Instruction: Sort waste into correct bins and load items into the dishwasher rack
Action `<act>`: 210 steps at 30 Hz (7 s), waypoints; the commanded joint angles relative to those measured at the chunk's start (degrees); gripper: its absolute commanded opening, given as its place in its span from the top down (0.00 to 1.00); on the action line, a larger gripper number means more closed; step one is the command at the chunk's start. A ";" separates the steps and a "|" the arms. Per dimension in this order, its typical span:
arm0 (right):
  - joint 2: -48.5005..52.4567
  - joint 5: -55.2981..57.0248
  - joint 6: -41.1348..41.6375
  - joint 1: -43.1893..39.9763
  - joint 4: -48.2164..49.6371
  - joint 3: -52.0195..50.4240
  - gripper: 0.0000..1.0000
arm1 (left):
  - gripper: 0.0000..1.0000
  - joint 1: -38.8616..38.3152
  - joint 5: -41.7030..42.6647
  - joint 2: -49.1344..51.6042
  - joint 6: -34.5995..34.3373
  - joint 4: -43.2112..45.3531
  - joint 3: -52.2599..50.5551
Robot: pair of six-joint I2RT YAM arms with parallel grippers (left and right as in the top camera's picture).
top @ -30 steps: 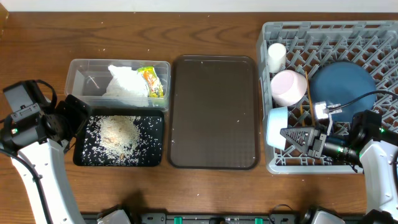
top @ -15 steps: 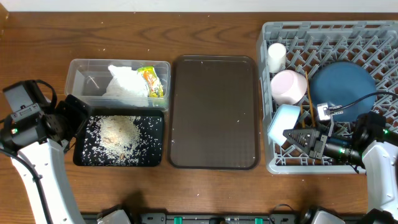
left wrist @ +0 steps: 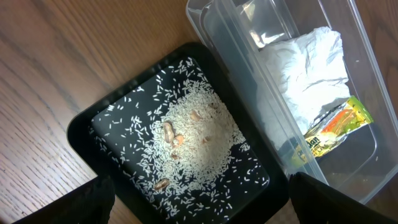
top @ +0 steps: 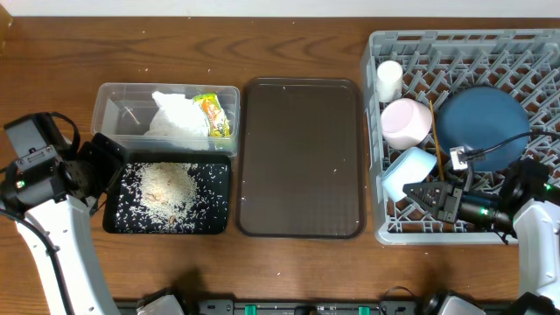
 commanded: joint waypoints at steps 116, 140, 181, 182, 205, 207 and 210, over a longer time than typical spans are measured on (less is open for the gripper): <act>12.41 52.35 30.10 32.26 15.45 30.34 0.01 | 0.08 0.24 -0.33 0.02 0.31 -0.09 1.03; 23.87 68.63 48.81 44.54 17.64 29.70 0.01 | 0.08 0.26 -0.33 0.00 0.31 -0.09 1.03; 25.29 69.59 47.87 49.46 1.92 29.70 0.99 | 0.08 0.24 -0.33 0.00 0.31 -0.09 1.03; 25.29 69.75 47.87 49.57 1.46 29.70 0.99 | 0.08 0.26 -0.33 0.00 0.31 -0.09 1.03; 25.24 69.75 46.53 48.76 -0.17 44.46 0.61 | 0.08 0.24 -0.33 0.02 0.31 -0.07 1.03; 25.24 69.75 46.56 48.78 0.57 47.63 0.01 | 0.08 0.24 -0.33 0.02 0.31 -0.07 1.03; 25.24 69.51 46.58 48.78 3.43 49.20 0.01 | 0.08 0.24 -0.33 0.02 0.31 -0.09 1.03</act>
